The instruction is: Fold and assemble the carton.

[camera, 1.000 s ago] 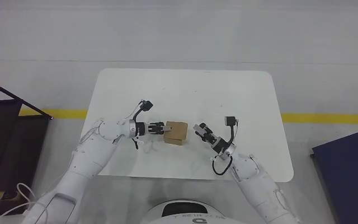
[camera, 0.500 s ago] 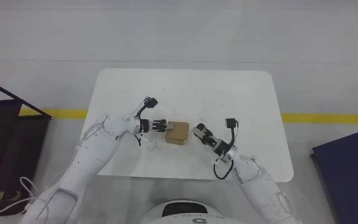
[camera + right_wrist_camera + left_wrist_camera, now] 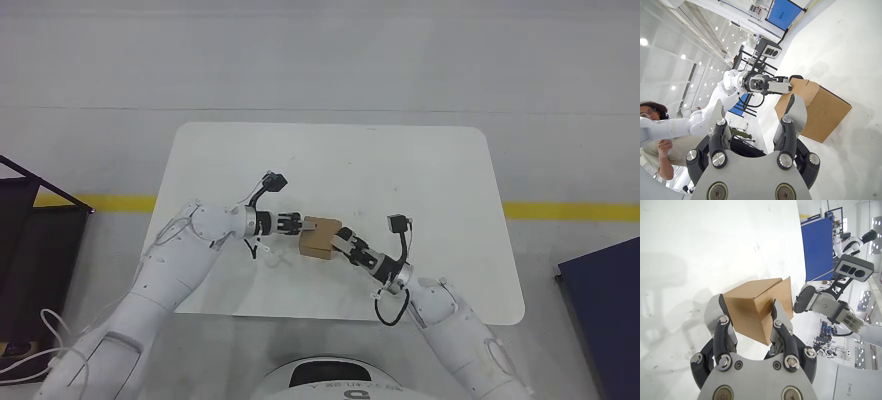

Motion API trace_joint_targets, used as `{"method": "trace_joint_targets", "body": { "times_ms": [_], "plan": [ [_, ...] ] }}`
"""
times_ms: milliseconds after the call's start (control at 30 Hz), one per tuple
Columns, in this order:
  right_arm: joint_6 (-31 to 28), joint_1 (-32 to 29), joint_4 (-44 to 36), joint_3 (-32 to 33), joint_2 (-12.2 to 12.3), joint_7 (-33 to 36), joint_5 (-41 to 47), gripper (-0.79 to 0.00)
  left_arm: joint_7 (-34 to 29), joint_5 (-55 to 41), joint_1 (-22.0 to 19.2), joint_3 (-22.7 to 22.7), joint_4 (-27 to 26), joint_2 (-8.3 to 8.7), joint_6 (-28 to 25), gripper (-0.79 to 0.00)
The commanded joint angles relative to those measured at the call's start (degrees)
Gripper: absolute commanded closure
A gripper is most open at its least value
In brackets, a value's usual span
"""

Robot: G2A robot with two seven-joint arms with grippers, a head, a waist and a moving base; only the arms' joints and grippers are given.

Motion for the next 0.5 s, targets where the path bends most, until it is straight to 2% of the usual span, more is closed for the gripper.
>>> {"method": "trace_joint_targets", "body": {
  "times_ms": [0, 467],
  "plan": [
    [0.0, 0.2, 0.4, -0.1, 0.0, -0.1, 0.2, -0.61, 0.0, 0.1, 0.1, 0.1, -0.2, 0.03, 0.2, -0.419],
    [0.6, 1.1, 3.1, -1.0, 0.1, -1.4, 0.3, -0.566, 0.0, 0.2, 0.0, 0.5, -0.5, 0.16, 0.7, -0.403]
  ]
}}
